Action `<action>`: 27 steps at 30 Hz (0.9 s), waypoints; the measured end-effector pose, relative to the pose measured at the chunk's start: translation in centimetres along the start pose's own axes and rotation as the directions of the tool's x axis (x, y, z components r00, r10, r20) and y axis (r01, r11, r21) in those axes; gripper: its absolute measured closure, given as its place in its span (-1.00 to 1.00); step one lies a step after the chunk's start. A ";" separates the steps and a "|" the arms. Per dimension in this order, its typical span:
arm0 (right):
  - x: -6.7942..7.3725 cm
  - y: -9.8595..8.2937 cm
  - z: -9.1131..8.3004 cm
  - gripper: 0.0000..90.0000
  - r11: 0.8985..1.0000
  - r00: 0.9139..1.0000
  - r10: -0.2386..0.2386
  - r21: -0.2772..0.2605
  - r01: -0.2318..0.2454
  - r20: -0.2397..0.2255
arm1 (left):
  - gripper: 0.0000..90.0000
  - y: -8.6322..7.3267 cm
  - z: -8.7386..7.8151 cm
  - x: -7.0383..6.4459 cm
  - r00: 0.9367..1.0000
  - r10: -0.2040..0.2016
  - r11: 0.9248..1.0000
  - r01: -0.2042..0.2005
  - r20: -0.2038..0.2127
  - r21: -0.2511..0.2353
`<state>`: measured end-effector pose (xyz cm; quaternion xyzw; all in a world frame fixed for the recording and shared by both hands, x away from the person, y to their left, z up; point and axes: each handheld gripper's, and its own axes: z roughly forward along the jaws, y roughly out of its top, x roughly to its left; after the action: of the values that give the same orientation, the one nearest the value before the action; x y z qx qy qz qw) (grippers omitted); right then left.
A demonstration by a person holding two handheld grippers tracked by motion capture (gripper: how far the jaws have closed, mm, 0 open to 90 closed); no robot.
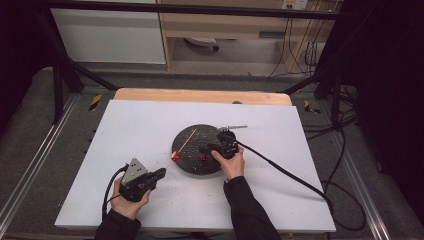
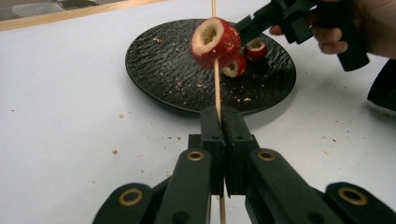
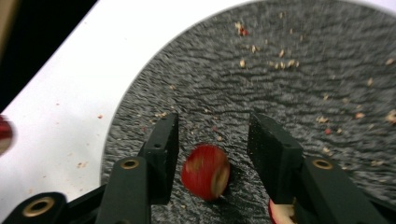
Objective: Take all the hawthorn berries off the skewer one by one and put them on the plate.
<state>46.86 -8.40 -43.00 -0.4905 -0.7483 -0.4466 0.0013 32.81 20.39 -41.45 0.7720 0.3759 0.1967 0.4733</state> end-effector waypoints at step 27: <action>1.9 -2.2 -7.5 -0.77 0.990 0.988 -0.079 -0.127 0.061 -0.134 | 0.95 1.4 2.2 -2.7 0.999 0.039 0.999 -0.039 0.029 0.001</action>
<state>40.97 -12.34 -39.16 -0.4308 -0.7343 -0.5246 0.0073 33.09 16.64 -41.16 0.7824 0.3539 0.1942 0.4743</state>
